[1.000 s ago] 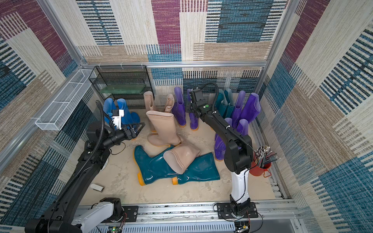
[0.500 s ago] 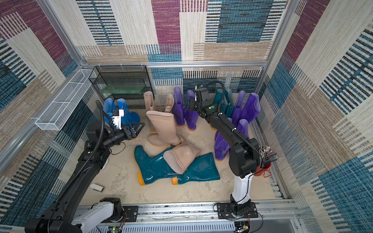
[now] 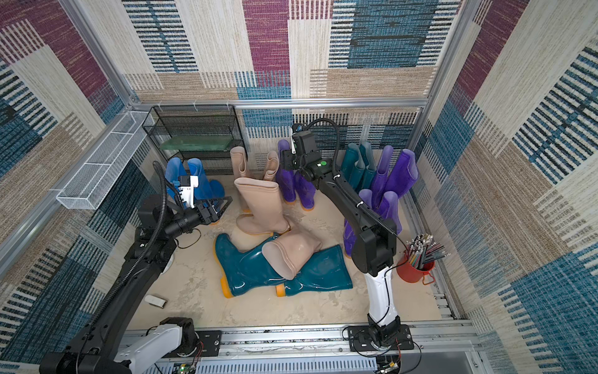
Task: Match and arrange rain boots in pairs
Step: Pick up the rain boot at the center of the board.
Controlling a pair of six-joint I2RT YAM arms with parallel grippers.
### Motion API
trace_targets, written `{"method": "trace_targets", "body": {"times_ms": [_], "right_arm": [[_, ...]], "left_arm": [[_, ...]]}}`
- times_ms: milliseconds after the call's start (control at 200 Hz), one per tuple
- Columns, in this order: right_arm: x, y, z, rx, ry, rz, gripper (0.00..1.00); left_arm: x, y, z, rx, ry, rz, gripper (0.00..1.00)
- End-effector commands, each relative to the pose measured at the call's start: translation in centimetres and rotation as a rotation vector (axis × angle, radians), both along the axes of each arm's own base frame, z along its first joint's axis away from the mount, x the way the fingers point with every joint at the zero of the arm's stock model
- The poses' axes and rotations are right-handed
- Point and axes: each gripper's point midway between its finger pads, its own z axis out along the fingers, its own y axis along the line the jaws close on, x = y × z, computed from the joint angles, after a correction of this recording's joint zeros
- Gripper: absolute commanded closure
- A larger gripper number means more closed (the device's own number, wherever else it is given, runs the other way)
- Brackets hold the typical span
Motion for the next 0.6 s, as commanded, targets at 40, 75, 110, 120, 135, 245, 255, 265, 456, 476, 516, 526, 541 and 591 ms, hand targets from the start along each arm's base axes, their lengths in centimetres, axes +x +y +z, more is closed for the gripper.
{"method": "trace_targets", "body": {"times_ms": [40, 75, 110, 120, 135, 245, 255, 265, 456, 476, 516, 526, 541, 591], "right_arm": [[-1.4, 0.3, -1.0, -0.030, 0.029, 0.007, 0.27], [-1.4, 0.0, -1.2, -0.025, 0.030, -0.003, 0.25], [-1.3, -0.3, -1.7, -0.023, 0.037, -0.019, 0.23], [-1.2, -0.4, -1.9, -0.023, 0.038, -0.021, 0.22], [-1.2, -0.5, -2.1, -0.024, 0.042, -0.022, 0.22], [-1.1, 0.4, -3.9, -0.016, 0.086, 0.030, 0.20], [-1.1, 0.5, -4.1, -0.016, 0.089, 0.035, 0.20], [-1.1, 0.6, -4.2, -0.017, 0.092, 0.037, 0.20], [1.1, 1.2, -6.0, -0.013, 0.113, 0.039, 0.25], [1.4, 1.3, -6.2, -0.011, 0.116, 0.041, 0.26], [1.9, 1.3, -6.5, -0.012, 0.118, 0.037, 0.29], [2.0, 1.3, -6.6, -0.013, 0.119, 0.036, 0.30], [2.1, 1.4, -6.6, -0.014, 0.119, 0.035, 0.31], [2.6, 1.3, -7.1, -0.023, 0.122, 0.024, 0.38]], "left_arm": [[-0.1, -0.1, 0.9, 0.016, -0.050, -0.011, 0.25], [-0.1, -0.1, 0.9, 0.015, -0.051, -0.011, 0.25], [-0.1, 0.0, 0.9, 0.015, -0.050, -0.010, 0.25], [-0.1, -0.1, 0.9, 0.014, -0.053, -0.011, 0.25], [-0.1, -0.1, 0.9, 0.015, -0.051, -0.011, 0.25], [-0.1, 0.0, 0.9, 0.013, -0.051, -0.010, 0.25], [-0.1, -0.1, 0.8, 0.013, -0.049, -0.011, 0.25], [-0.1, -0.1, 0.8, 0.012, -0.050, -0.011, 0.25], [-0.1, 0.0, 0.8, 0.014, -0.050, -0.008, 0.25], [-0.1, 0.0, 0.9, 0.015, -0.051, -0.009, 0.25], [-0.1, -0.1, 0.8, 0.015, -0.050, -0.010, 0.25], [-0.1, 0.0, 0.8, 0.016, -0.050, -0.009, 0.25], [-0.1, 0.0, 0.8, 0.016, -0.050, -0.009, 0.25], [-0.1, 0.0, 0.8, 0.017, -0.049, -0.009, 0.25]]}}
